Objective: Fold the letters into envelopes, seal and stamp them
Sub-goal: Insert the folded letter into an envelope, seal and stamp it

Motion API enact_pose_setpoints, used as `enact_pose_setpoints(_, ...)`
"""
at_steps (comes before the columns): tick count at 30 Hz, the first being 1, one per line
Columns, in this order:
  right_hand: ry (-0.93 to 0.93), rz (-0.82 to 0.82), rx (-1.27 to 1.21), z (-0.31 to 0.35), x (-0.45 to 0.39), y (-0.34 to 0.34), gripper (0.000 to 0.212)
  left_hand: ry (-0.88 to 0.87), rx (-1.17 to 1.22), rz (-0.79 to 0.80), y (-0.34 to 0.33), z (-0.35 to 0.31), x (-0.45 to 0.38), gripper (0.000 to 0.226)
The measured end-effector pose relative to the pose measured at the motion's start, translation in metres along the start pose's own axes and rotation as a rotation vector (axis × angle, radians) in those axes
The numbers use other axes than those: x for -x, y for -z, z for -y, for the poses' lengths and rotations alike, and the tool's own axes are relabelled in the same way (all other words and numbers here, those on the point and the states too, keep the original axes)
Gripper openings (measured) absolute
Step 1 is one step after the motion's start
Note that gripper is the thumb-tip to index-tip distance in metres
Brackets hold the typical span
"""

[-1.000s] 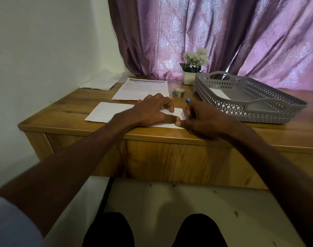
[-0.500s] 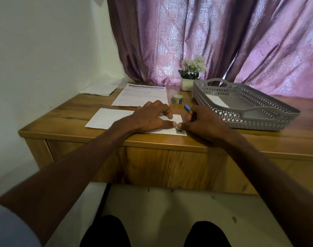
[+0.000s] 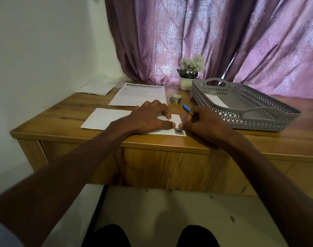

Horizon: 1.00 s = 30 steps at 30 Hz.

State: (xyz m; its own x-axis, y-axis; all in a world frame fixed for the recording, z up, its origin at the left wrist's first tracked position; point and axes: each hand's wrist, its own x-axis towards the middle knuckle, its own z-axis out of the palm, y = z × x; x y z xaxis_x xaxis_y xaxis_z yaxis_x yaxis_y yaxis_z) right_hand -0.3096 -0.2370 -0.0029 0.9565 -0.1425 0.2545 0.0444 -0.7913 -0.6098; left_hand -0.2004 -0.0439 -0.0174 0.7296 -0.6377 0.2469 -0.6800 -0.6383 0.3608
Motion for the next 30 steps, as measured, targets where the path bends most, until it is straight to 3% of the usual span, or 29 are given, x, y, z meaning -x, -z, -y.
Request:
enact_pose_setpoints(8,0.041,-0.116,0.116,-0.002,-0.002,-0.009,0.017,0.009,0.0,-0.012,0.001,-0.002,0.001,0.033)
enact_pose_setpoints(11,0.068,-0.05,0.084,-0.002,-0.001,-0.007,0.032,0.004,0.001,-0.017,0.001,-0.003,0.002,0.032)
enact_pose_setpoints(18,0.012,0.253,0.042,0.003,-0.01,0.012,0.037,0.012,-0.016,-0.004,0.001,-0.003,0.001,0.033)
enact_pose_setpoints(24,0.015,0.171,0.131,0.006,-0.012,0.001,0.032,0.007,-0.021,0.012,0.0,-0.002,0.0,0.03)
enact_pose_setpoints(30,-0.032,0.398,0.0,0.011,-0.004,0.017,0.048,0.013,-0.026,0.001,-0.001,-0.001,0.0,0.029)
